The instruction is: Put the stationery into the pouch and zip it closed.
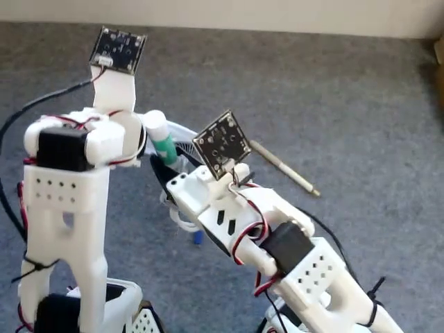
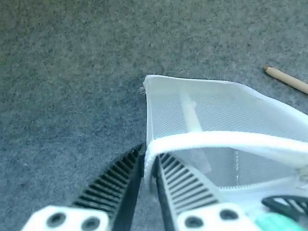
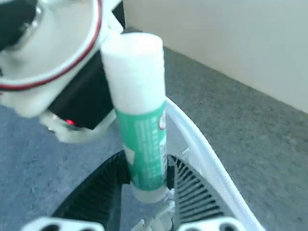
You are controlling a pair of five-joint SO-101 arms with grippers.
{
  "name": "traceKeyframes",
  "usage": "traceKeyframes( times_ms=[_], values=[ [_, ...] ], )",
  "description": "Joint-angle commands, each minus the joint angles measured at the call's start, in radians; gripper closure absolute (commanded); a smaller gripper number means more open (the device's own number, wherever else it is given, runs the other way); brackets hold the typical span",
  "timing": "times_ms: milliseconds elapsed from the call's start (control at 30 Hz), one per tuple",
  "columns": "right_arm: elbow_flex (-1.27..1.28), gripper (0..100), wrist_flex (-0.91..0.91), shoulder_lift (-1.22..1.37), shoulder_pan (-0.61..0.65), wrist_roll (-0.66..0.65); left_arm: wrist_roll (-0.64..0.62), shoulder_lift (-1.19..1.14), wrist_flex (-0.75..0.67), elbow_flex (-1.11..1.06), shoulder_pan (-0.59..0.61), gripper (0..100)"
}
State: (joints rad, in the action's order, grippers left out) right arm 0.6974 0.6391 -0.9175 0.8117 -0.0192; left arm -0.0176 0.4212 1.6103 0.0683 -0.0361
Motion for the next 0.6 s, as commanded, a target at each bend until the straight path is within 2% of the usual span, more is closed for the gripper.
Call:
traceKeyframes(
  times_ms=[0, 233, 433, 567],
  values=[
    [0.085, 99.3, -0.251, -0.036, -0.027, -0.002, 0.003, -0.050, 0.017, 0.104, -0.016, 99],
    [0.127, 99.3, -0.458, -0.033, -0.134, -0.002, 0.003, -0.067, 0.011, 0.107, -0.018, 99],
    [0.128, 99.3, -0.470, -0.025, -0.134, -0.002, -0.020, -0.068, 0.009, 0.107, -0.019, 99],
    [0.119, 99.3, -0.475, 0.071, -0.134, 0.000, -0.025, -0.068, 0.009, 0.107, -0.021, 99]
  ],
)
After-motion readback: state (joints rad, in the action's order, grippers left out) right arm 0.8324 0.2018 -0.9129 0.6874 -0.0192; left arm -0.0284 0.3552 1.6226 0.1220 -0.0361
